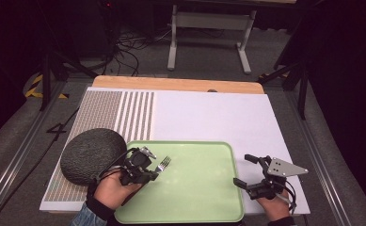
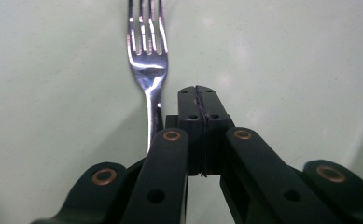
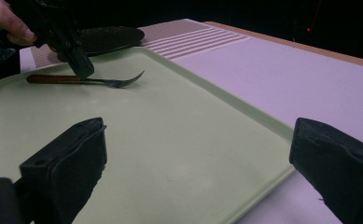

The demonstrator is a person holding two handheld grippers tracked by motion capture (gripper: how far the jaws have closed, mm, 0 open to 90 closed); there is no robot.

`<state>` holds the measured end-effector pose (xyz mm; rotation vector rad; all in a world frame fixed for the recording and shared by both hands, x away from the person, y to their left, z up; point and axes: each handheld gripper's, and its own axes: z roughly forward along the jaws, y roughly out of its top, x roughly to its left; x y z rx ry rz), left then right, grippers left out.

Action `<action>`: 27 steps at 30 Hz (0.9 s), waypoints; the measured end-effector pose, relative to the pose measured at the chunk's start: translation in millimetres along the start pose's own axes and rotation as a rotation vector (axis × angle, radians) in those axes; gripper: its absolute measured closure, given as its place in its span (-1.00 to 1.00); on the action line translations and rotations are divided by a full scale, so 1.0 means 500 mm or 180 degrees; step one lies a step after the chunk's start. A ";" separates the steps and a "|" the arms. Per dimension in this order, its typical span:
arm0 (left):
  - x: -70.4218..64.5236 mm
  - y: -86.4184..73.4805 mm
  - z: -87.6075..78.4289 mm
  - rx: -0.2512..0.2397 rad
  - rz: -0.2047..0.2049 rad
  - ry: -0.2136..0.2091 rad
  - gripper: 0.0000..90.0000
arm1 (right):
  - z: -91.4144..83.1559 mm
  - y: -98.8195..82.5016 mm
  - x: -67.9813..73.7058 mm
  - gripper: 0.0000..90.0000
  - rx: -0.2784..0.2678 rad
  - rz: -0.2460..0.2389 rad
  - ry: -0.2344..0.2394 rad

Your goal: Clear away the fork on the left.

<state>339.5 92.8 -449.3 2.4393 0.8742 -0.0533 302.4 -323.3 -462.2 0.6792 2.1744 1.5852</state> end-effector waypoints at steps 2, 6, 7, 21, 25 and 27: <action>-0.002 0.001 0.007 -0.0021 0.0048 -0.0063 1.00 | 0.000 0.000 0.000 -0.89 -0.0001 0.0000 -0.0006; -0.002 0.002 0.024 0.0023 0.0109 -0.0067 1.00 | -0.002 0.000 -0.001 -0.89 -0.0009 0.0000 -0.0016; -0.003 0.002 0.026 0.0030 0.0103 -0.0072 1.00 | -0.002 0.000 0.000 -0.90 -0.0010 -0.0001 -0.0018; 0.003 0.000 0.028 0.0044 0.0108 0.0088 1.00 | -0.002 -0.001 -0.001 -0.90 -0.0009 0.0005 -0.0017; 0.009 -0.002 0.024 0.0029 0.0087 0.0194 1.00 | -0.002 -0.001 -0.001 -0.89 -0.0007 0.0010 -0.0013; 0.014 -0.004 0.021 0.0025 0.0055 0.0253 1.00 | -0.002 -0.001 -0.001 -0.89 -0.0009 0.0011 -0.0015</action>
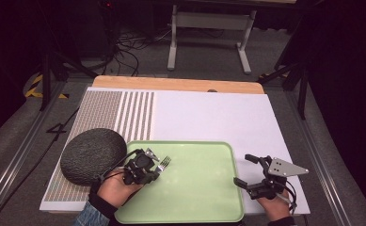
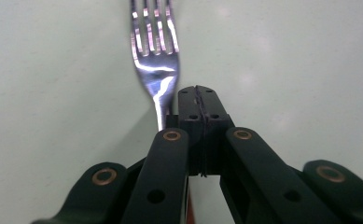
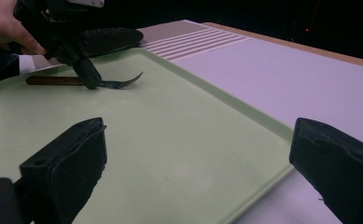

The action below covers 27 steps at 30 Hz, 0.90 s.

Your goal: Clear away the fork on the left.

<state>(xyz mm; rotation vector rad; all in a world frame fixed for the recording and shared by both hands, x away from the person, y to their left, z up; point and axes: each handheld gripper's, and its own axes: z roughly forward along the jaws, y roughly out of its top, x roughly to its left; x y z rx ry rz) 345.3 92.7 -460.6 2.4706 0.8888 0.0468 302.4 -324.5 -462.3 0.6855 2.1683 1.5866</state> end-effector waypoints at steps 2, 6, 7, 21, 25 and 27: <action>0.006 -0.002 -0.003 0.0004 -0.0024 0.0054 1.00 | 0.000 0.000 0.000 -0.89 0.0005 0.0003 0.0002; 0.017 -0.005 -0.007 -0.0011 -0.0102 0.0101 1.00 | 0.000 0.000 0.000 -0.89 0.0008 0.0002 0.0002; 0.021 -0.006 -0.008 -0.0016 -0.0118 0.0120 1.00 | 0.000 0.000 0.000 -0.89 0.0010 0.0000 0.0000; 0.059 -0.024 -0.025 -0.0030 -0.0339 0.0298 1.00 | 0.000 0.000 0.000 -0.89 0.0012 -0.0006 -0.0006; 0.067 -0.027 -0.029 -0.0036 -0.0381 0.0327 1.00 | 0.000 0.000 0.000 -0.89 0.0014 -0.0005 -0.0005; 0.071 -0.029 -0.029 -0.0044 -0.0391 0.0347 1.00 | 0.000 0.000 0.000 -0.89 0.0013 -0.0006 -0.0005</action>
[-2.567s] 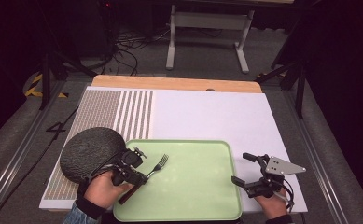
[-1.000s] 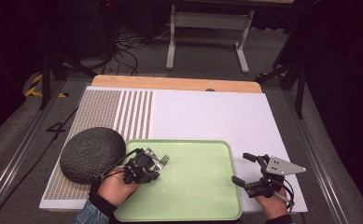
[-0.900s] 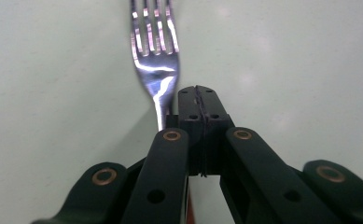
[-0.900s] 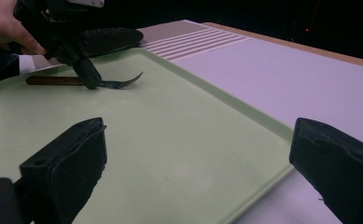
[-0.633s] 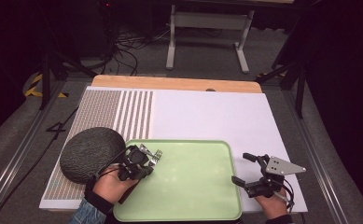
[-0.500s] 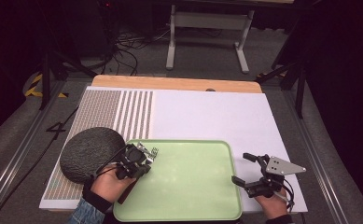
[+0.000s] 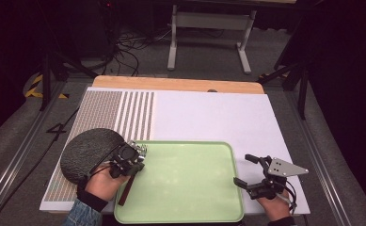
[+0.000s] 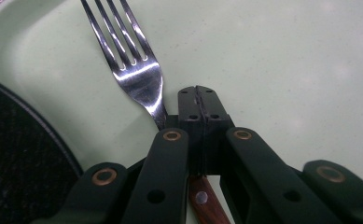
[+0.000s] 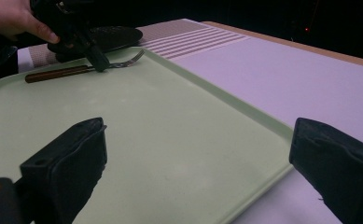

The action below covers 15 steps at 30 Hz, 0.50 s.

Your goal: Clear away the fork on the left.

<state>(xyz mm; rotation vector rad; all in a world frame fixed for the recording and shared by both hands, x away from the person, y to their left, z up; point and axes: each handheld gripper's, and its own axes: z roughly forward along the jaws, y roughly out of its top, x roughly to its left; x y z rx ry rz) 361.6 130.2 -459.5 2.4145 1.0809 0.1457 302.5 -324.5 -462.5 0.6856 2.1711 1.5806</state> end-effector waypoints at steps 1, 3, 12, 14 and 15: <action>0.001 0.000 -0.001 0.0005 -0.0007 0.0005 1.00 | 0.000 0.000 0.000 -0.89 0.0000 0.0001 -0.0001; 0.006 -0.002 -0.002 -0.0003 -0.0031 0.0013 1.00 | 0.000 0.000 0.000 -0.89 0.0002 0.0004 0.0002; 0.023 -0.011 -0.007 -0.0024 -0.0108 0.0062 1.00 | 0.000 0.000 0.000 -0.89 0.0003 0.0005 0.0004; 0.027 -0.012 -0.008 -0.0040 -0.0118 0.0074 1.00 | 0.000 0.000 0.000 -0.89 0.0004 0.0000 -0.0001; 0.029 -0.013 -0.009 -0.0035 -0.0131 0.0069 1.00 | 0.000 0.000 0.000 -0.89 0.0004 0.0001 -0.0002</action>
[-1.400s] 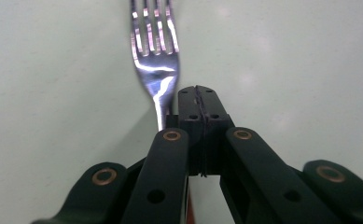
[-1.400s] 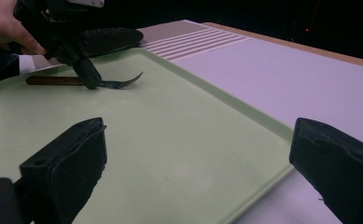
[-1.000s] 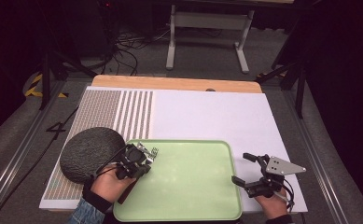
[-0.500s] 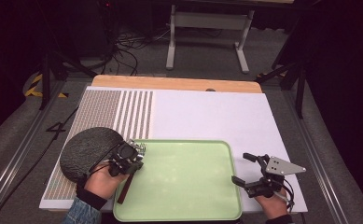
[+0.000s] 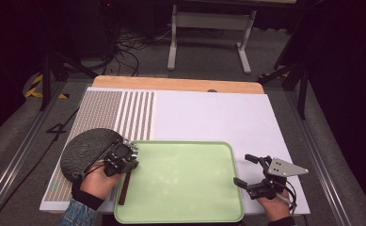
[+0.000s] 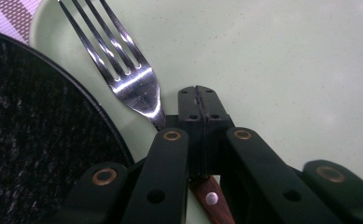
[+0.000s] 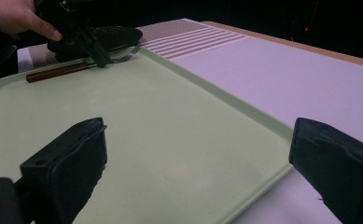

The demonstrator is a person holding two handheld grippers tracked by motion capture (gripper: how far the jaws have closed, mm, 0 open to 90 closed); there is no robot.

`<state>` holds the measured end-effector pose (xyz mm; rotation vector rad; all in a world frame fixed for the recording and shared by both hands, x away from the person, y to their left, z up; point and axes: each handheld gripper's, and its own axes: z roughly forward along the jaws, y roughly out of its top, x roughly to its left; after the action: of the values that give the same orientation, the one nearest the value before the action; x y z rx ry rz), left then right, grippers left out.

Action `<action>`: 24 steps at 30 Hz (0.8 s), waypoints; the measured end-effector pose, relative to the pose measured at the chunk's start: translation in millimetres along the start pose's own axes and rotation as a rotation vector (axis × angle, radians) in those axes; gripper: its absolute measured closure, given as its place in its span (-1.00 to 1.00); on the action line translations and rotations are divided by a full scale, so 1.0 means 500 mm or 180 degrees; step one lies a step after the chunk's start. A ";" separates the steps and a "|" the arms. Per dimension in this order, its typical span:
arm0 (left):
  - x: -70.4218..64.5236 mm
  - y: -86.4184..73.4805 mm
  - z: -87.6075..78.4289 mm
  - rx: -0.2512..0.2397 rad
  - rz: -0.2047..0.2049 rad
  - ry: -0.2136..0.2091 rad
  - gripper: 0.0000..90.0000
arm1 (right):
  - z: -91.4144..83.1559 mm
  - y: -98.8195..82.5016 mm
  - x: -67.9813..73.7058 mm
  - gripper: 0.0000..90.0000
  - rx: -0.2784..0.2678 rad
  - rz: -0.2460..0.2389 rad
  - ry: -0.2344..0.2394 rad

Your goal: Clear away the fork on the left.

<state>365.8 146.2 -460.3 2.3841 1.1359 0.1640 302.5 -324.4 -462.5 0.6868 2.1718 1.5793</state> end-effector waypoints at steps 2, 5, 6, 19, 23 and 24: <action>0.003 -0.001 -0.001 0.0003 -0.0001 0.0024 1.00 | -0.001 0.000 0.000 -0.89 -0.0006 0.0001 -0.0001; 0.007 -0.003 -0.002 -0.0006 -0.0017 0.0034 1.00 | 0.000 0.000 -0.001 -0.89 -0.0005 0.0001 -0.0001; 0.008 -0.003 -0.003 -0.0002 -0.0021 0.0035 1.00 | 0.000 0.000 -0.001 -0.89 -0.0004 0.0000 0.0000; 0.013 -0.006 -0.007 -0.0055 -0.0055 0.0028 0.99 | 0.001 0.001 -0.001 -0.89 -0.0003 -0.0001 0.0007; 0.011 -0.006 -0.018 -0.0201 0.0003 -0.0047 0.88 | 0.002 0.000 -0.001 -0.89 0.0008 0.0004 0.0016; 0.010 -0.005 -0.022 -0.0246 0.0045 -0.0056 0.83 | 0.002 0.000 -0.001 -0.89 0.0009 -0.0001 0.0014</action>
<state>363.7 155.5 -452.3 2.3216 1.0853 0.1881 303.4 -323.8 -462.6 0.6845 2.1776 1.5794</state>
